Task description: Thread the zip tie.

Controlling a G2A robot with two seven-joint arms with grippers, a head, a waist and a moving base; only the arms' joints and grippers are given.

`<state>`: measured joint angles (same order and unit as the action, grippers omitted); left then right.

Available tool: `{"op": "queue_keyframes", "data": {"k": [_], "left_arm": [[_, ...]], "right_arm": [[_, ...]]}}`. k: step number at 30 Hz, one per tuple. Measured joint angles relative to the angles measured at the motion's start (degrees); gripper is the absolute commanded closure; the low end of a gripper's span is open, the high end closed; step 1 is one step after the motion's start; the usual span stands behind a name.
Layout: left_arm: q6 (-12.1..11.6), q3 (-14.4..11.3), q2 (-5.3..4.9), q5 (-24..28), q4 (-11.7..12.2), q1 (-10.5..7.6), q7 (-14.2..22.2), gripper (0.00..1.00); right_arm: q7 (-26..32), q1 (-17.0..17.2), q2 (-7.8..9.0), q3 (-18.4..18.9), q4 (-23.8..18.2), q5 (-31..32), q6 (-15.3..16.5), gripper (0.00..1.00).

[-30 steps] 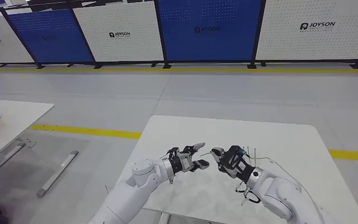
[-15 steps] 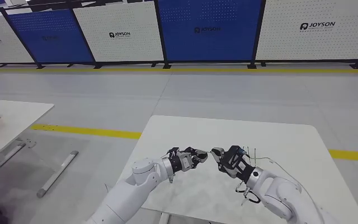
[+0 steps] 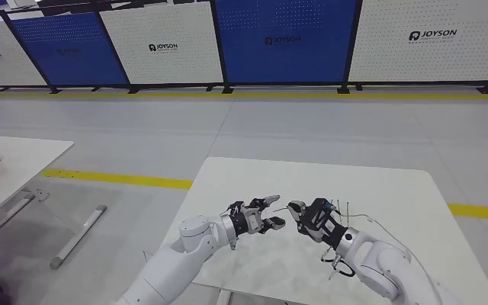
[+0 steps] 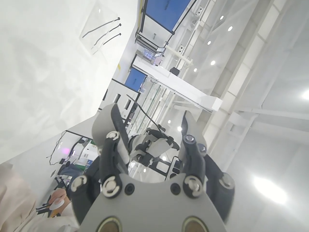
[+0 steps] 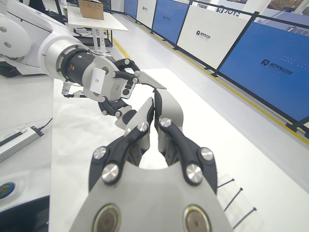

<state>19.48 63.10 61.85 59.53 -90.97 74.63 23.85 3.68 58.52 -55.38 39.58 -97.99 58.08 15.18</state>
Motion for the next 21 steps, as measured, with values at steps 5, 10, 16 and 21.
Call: {"op": "queue_keyframes", "data": {"k": [5, 10, 16, 21], "left_arm": [[0.0, -0.1, -0.17, 0.4, -0.2, -0.10, -0.1, 0.67], [0.0, -0.5, -0.23, 0.9, -0.1, -0.51, -0.6, 0.84], [0.0, -1.1, -0.26, 1.7, 0.1, -1.06, -1.5, 0.98], [0.0, -1.6, -0.45, 1.4, 0.3, -1.37, -1.4, 1.00]], "right_arm": [[0.0, 0.0, 0.00, 0.0, 0.0, 0.0, 0.0, 1.00], [0.0, 0.0, 0.00, 0.0, 0.0, 0.0, 0.0, 1.00], [0.0, 0.0, 0.00, 0.0, 0.0, 0.0, 0.0, 1.00], [0.0, 0.0, 0.00, 0.0, 0.0, 0.0, 0.0, 1.00]]}}
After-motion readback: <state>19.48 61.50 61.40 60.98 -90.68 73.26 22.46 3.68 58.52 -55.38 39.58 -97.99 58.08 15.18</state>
